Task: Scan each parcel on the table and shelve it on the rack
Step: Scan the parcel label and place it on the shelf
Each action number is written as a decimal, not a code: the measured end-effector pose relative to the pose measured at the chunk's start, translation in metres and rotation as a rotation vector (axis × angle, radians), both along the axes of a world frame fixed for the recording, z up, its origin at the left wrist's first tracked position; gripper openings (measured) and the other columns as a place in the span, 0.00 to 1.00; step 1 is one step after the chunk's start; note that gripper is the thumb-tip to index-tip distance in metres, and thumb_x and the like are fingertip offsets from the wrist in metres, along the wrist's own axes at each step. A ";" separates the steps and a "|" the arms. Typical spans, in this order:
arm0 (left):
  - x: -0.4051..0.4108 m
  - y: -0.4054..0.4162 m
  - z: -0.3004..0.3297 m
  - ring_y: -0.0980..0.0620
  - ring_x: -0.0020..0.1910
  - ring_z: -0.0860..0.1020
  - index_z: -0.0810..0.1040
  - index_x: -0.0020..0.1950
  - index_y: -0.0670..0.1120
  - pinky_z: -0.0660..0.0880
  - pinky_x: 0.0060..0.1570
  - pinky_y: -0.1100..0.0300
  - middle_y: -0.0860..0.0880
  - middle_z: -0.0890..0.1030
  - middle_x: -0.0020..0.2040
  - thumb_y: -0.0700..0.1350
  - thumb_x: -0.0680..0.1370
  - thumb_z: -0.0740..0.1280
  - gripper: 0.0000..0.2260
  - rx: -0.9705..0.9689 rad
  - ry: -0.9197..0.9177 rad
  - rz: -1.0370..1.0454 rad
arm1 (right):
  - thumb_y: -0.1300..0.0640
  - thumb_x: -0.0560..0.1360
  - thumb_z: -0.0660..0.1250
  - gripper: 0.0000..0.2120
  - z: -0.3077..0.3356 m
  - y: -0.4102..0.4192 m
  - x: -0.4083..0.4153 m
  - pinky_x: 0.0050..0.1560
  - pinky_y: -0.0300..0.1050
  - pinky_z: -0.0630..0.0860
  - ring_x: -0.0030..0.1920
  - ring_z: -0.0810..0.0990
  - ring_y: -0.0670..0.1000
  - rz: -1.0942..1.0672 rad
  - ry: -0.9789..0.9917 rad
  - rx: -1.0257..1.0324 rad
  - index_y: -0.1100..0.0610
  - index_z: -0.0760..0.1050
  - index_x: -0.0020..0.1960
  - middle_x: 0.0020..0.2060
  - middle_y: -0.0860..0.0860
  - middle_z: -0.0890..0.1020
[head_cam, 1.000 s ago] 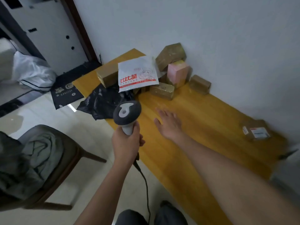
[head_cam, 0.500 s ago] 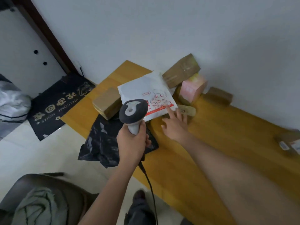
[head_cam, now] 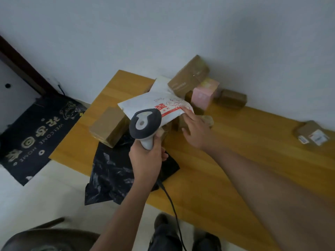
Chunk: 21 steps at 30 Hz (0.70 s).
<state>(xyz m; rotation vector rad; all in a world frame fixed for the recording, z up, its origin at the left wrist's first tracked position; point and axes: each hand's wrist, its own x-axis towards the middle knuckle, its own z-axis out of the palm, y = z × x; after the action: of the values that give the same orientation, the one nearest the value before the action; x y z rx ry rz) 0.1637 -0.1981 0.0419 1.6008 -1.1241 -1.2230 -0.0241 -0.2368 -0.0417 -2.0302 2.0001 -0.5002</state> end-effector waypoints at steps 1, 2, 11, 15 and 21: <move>-0.005 0.003 0.002 0.47 0.29 0.82 0.78 0.49 0.38 0.76 0.28 0.64 0.43 0.81 0.32 0.46 0.80 0.67 0.11 -0.017 0.001 -0.004 | 0.59 0.79 0.63 0.29 0.005 0.002 -0.005 0.72 0.51 0.62 0.74 0.63 0.50 -0.012 -0.045 -0.050 0.55 0.59 0.77 0.78 0.47 0.57; -0.010 0.008 0.004 0.47 0.29 0.82 0.78 0.48 0.38 0.77 0.28 0.63 0.42 0.81 0.32 0.46 0.80 0.67 0.11 -0.038 0.004 -0.007 | 0.59 0.79 0.64 0.28 0.009 0.005 -0.011 0.70 0.48 0.65 0.73 0.66 0.51 -0.032 -0.082 -0.100 0.56 0.61 0.77 0.77 0.48 0.60; -0.087 0.077 0.027 0.50 0.26 0.80 0.78 0.48 0.36 0.79 0.29 0.59 0.43 0.81 0.31 0.46 0.80 0.67 0.13 -0.137 0.029 0.029 | 0.66 0.78 0.63 0.13 0.045 0.090 -0.104 0.57 0.43 0.76 0.56 0.77 0.48 -0.514 -0.493 -0.506 0.59 0.80 0.59 0.56 0.51 0.79; -0.126 0.115 0.029 0.50 0.25 0.80 0.78 0.47 0.34 0.76 0.26 0.64 0.43 0.80 0.31 0.46 0.80 0.67 0.13 -0.152 0.016 -0.028 | 0.66 0.79 0.62 0.13 0.048 0.148 -0.154 0.44 0.31 0.76 0.46 0.80 0.44 -0.886 -0.744 -0.559 0.56 0.80 0.58 0.49 0.47 0.80; -0.174 0.164 0.009 0.50 0.26 0.80 0.78 0.45 0.37 0.76 0.26 0.66 0.44 0.80 0.31 0.47 0.80 0.67 0.13 -0.080 -0.004 -0.108 | 0.66 0.80 0.61 0.11 -0.018 0.243 -0.192 0.33 0.34 0.77 0.43 0.80 0.45 -1.180 -0.837 -0.266 0.53 0.73 0.59 0.55 0.50 0.78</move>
<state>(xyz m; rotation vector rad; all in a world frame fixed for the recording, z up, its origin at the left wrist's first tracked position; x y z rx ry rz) -0.0107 -0.0343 0.0506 1.5001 -1.2605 -1.2291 -0.2157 0.0065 -0.0594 -0.2738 2.3081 -1.5367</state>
